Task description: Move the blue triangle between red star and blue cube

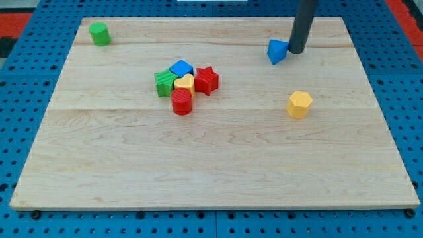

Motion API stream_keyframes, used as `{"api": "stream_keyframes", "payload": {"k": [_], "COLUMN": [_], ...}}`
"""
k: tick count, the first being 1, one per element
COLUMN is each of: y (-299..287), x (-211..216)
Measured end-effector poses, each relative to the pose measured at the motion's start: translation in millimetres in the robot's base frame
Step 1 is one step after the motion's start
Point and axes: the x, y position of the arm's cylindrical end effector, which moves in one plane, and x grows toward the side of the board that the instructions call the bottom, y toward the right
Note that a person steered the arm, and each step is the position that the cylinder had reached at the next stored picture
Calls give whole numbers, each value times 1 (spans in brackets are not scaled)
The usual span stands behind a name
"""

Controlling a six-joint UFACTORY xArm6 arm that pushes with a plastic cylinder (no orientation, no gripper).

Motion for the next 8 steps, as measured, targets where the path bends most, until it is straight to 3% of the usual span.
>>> {"api": "stream_keyframes", "payload": {"k": [3, 8], "y": [-71, -136], "x": [9, 0]}}
